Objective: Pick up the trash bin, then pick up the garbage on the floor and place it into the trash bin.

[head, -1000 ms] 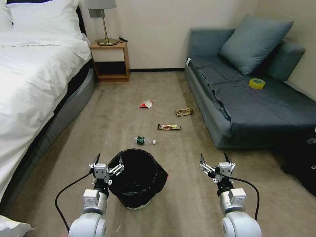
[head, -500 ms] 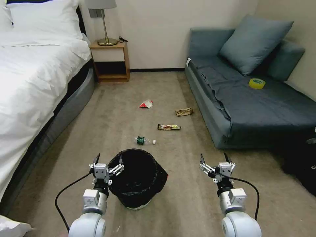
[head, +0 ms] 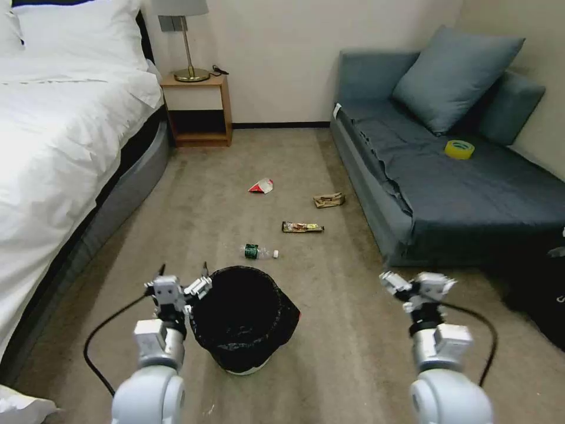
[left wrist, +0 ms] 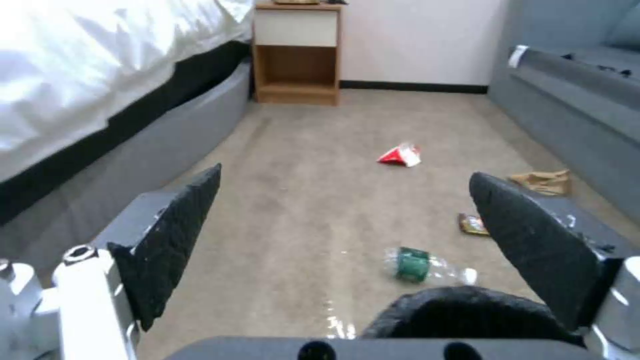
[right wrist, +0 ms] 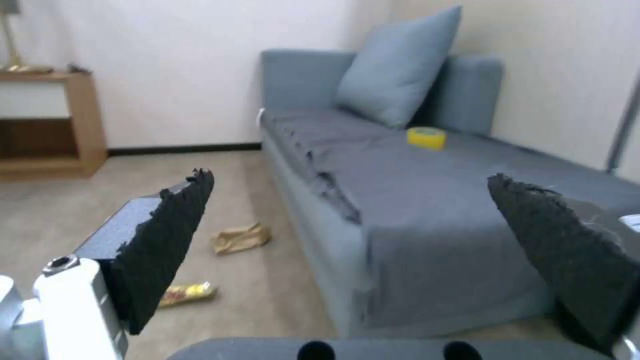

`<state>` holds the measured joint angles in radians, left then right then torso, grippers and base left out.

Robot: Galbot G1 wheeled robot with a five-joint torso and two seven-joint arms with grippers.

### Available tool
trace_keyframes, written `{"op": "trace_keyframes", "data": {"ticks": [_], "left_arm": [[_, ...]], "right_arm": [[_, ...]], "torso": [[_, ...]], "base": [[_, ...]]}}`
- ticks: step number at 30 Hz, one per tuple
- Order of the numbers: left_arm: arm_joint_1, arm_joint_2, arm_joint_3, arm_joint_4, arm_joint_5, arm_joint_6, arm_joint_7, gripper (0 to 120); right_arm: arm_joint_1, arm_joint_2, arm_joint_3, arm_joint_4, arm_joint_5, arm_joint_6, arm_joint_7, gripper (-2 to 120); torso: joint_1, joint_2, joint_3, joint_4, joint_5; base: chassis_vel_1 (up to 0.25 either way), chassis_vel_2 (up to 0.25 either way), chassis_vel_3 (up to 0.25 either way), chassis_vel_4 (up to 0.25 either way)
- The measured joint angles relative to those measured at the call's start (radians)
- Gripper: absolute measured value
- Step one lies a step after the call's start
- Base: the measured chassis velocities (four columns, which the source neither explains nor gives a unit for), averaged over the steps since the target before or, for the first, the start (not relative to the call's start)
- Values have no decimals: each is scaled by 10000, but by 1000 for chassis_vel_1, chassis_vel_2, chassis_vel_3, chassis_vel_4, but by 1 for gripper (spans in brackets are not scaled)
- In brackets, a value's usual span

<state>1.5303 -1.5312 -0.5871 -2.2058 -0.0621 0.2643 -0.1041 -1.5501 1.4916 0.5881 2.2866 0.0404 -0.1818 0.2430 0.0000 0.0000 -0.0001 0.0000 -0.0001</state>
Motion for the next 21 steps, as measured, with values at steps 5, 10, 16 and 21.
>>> {"op": "trace_keyframes", "data": {"ticks": [5,10,16,21], "left_arm": [[158,333,-89,-38,-215,406,-280,100],[132,796,96,-139,-1163,1696,-1125,100],[-46,1210,389,-573,-2862,3613,-2181,100],[-436,1557,454,-572,-4022,4722,-3081,100]], "right_arm": [[88,-135,36,38,201,-105,168,100],[103,-164,22,51,212,-120,169,100],[87,-159,2,126,206,-119,161,100],[172,-166,-1,143,201,-117,150,100]], "torso": [[0,0,0,0,2],[1,0,1,1,1],[0,0,1,0,1],[0,0,1,-2,0]], "base": [[0,0,0,0],[0,0,0,0],[0,0,0,0],[0,0,0,0]]}}
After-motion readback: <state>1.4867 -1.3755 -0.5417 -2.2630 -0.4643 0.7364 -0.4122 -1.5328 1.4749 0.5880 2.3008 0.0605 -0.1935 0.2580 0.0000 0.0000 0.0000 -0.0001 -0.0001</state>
